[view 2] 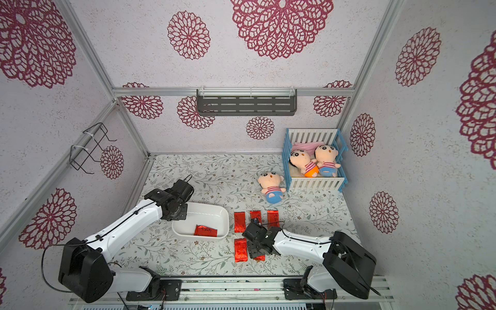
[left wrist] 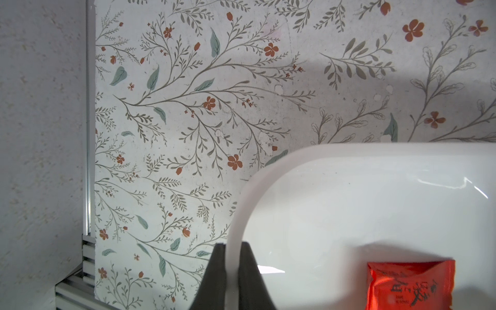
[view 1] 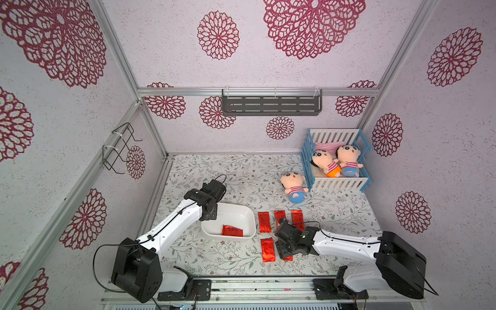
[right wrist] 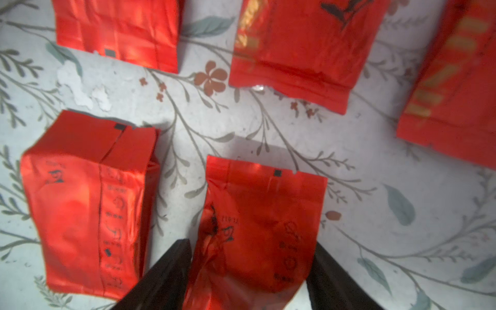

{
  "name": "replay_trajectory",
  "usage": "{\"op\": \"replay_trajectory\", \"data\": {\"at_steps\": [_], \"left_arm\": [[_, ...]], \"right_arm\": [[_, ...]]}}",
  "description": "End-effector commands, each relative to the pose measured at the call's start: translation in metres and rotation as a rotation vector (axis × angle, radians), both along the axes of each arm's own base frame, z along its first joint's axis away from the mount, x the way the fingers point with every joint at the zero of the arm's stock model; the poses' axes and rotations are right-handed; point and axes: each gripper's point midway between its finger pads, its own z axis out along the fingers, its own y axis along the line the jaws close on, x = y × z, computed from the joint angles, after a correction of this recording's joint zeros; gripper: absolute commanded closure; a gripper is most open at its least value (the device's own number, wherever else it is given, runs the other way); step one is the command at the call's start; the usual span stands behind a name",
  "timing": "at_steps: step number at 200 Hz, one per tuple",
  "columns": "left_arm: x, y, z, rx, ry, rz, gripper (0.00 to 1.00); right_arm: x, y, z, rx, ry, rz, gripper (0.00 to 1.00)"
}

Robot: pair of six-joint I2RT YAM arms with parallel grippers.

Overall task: Take the tea bags out of the storage box
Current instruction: Adjust the tea bag at the center of the board.

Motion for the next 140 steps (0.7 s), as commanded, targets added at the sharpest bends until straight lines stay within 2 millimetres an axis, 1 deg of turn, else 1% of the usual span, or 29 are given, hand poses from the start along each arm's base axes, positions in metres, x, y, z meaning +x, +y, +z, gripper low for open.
{"op": "replay_trajectory", "data": {"at_steps": [1,15,25,41,58,67,77,92,117,134,140], "left_arm": [[0.001,0.002,0.001,0.011,0.011,-0.003,1.0],[0.0,0.002,0.001,0.012,0.011,-0.003,1.0],[0.0,0.002,0.001,0.012,0.01,-0.002,1.0],[0.0,0.002,0.001,0.012,0.009,-0.001,1.0],[0.0,0.002,0.001,0.013,0.009,-0.001,1.0],[0.001,0.002,0.002,0.013,0.007,-0.001,1.0],[0.001,0.002,0.002,0.011,0.005,-0.002,1.0],[0.001,0.003,0.003,0.016,0.001,0.0,1.0],[0.002,0.007,0.009,0.029,-0.025,0.008,1.0],[0.003,0.01,0.015,0.037,-0.054,0.013,1.0],[0.003,0.01,0.018,0.037,-0.067,0.014,1.0]], "right_arm": [[0.004,0.004,0.004,-0.001,-0.019,-0.003,0.28],[0.004,0.004,0.004,-0.002,-0.016,-0.001,0.27],[0.004,0.005,0.004,0.0,-0.017,0.002,0.24],[0.007,0.007,0.011,0.014,-0.034,0.004,0.19],[0.014,0.008,0.033,0.027,-0.084,0.001,0.16],[0.021,0.005,0.049,0.014,-0.125,-0.009,0.16],[0.028,0.008,0.07,0.027,-0.172,-0.001,0.16],[0.034,0.025,0.099,0.11,-0.234,0.072,0.17],[0.043,0.07,0.149,0.324,-0.375,0.247,0.2],[0.045,0.101,0.176,0.446,-0.477,0.392,0.23],[0.045,0.109,0.182,0.473,-0.509,0.438,0.24]]}}
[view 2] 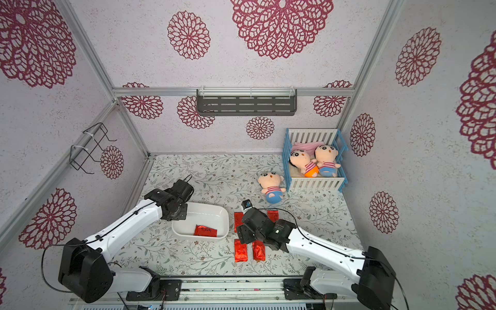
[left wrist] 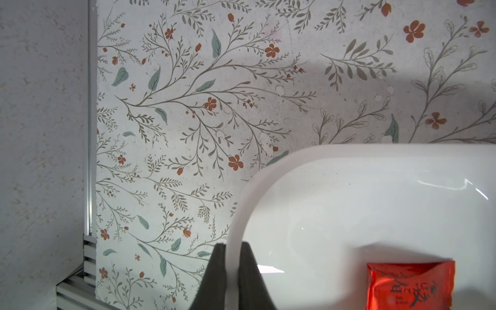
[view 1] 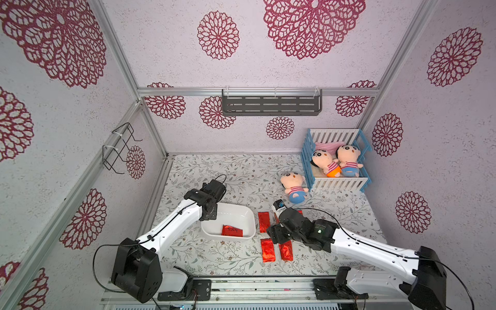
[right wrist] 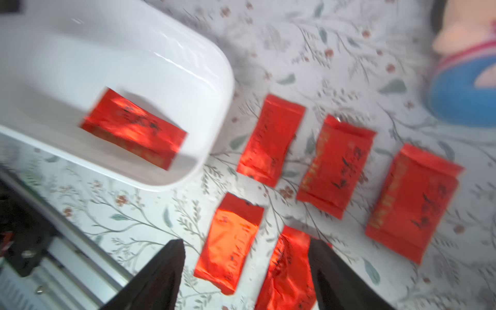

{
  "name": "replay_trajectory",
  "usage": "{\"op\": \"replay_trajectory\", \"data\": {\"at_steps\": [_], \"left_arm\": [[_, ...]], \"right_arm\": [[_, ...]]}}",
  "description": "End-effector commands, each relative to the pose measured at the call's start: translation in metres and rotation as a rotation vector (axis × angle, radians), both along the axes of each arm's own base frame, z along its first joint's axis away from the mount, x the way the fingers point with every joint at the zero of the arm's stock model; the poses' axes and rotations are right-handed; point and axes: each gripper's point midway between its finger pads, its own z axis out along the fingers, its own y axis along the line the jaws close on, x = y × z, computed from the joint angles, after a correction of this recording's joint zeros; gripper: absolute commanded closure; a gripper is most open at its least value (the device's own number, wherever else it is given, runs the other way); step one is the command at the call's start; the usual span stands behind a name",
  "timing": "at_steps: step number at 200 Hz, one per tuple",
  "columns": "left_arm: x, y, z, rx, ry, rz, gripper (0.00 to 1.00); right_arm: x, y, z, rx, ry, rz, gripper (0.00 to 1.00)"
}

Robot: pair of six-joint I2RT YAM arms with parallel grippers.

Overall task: Take the tea bags out of the storage box
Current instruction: Adjust the tea bag at the center of the board.

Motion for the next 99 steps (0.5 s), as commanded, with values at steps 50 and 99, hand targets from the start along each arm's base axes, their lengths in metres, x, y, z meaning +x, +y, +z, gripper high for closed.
{"op": "replay_trajectory", "data": {"at_steps": [50,99], "left_arm": [[0.005,0.017,0.035,0.045,-0.157,0.021,1.0],[0.006,0.017,0.039,0.046,-0.179,0.014,1.0]], "right_arm": [[0.014,0.106,0.061,0.242,-0.35,0.545,0.32],[0.047,0.131,0.031,0.265,-0.306,0.644,0.48]]}}
